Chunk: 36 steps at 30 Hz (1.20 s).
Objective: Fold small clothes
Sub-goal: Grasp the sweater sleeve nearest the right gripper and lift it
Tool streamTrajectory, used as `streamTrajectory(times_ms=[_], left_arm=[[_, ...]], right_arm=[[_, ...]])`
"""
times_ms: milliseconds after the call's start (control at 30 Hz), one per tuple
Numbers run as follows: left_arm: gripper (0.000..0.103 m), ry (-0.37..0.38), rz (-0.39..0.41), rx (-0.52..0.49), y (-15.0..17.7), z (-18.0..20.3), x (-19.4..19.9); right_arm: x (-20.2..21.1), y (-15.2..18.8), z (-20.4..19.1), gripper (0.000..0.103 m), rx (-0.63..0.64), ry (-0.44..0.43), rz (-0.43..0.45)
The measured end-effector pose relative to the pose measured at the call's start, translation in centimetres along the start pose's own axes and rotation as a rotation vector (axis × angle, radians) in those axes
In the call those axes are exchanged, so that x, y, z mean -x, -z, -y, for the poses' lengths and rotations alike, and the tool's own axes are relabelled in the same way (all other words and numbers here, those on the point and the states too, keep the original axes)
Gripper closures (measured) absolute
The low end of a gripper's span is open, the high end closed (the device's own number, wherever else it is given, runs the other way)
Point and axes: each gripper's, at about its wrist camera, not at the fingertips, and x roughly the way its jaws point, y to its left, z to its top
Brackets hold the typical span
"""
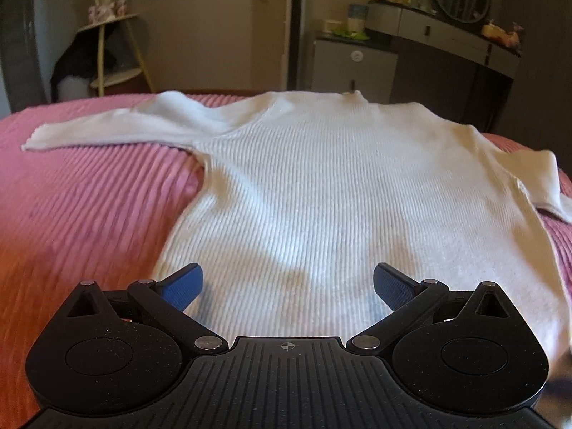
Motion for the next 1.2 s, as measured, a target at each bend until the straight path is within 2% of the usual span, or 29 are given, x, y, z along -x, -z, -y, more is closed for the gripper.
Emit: streamTrajectory(times_ms=[67,133,200,233,267,300,433,533,600,667,700,800,900,1067,1200], left_arm=[[0.0,-0.02,0.007,-0.012,0.4,-0.2,-0.4],[0.0,-0.017,-0.003,-0.007,0.6,-0.4,-0.9],[0.0,-0.006,-0.016,-0.008,0.8,-0.5,-1.3],[0.0,-0.009,-0.017,-0.014,0.8,-0.5,-1.5],[0.0,-0.014,-0.018,-0.024,0.9,-0.4,-1.6],[0.0,-0.015,-0.017,-0.032,1.0,-0.3,-1.7],[0.0,-0.01,-0.015,-0.032,1.2,-0.3,-2.0],[0.0,-0.011,-0.02,-0.023,1.4,-0.3,-2.2],[0.0,-0.014,-0.019,-0.022,1.5,-0.3,-2.3],[0.0,-0.013,-0.02,-0.01,1.5,-0.3,-2.3],[0.0,-0.011,-0.023,0.0,1.6,-0.4,-2.3],[0.0,-0.001,-0.028,0.021,1.5,-0.7,-2.4],[0.0,-0.006,-0.021,0.022,1.6,-0.7,-2.3],[0.0,-0.011,-0.023,0.016,1.5,-0.6,-2.2],[0.0,0.003,-0.03,0.022,1.5,-0.9,-2.0]], right_arm=[[2.1,-3.1,1.1,0.009,-0.044,0.002,0.17],[3.7,-6.4,3.1,0.015,-0.101,0.05,0.313],[4.7,-9.9,6.0,0.031,-0.178,0.117,0.427],[4.9,-11.2,7.3,0.048,-0.227,0.169,0.461],[5.0,-12.7,8.9,0.061,-0.288,0.218,0.49],[5.0,-13.8,10.3,0.064,-0.334,0.241,0.512],[4.4,-16.6,13.9,0.066,-0.451,0.322,0.596],[3.1,-18.0,14.7,0.067,-0.471,0.334,0.628],[2.3,-18.9,14.9,0.072,-0.464,0.339,0.64],[2.3,-19.5,15.0,0.096,-0.462,0.352,0.641],[2.6,-19.5,14.7,0.096,-0.449,0.367,0.644],[3.6,-20.1,11.8,0.096,-0.262,0.438,0.694],[4.1,-19.2,4.6,0.096,0.058,0.489,0.74],[1.5,-14.2,-7.9,0.096,0.571,0.37,0.714],[-4.0,-9.1,-15.4,0.096,0.815,0.215,0.576]])
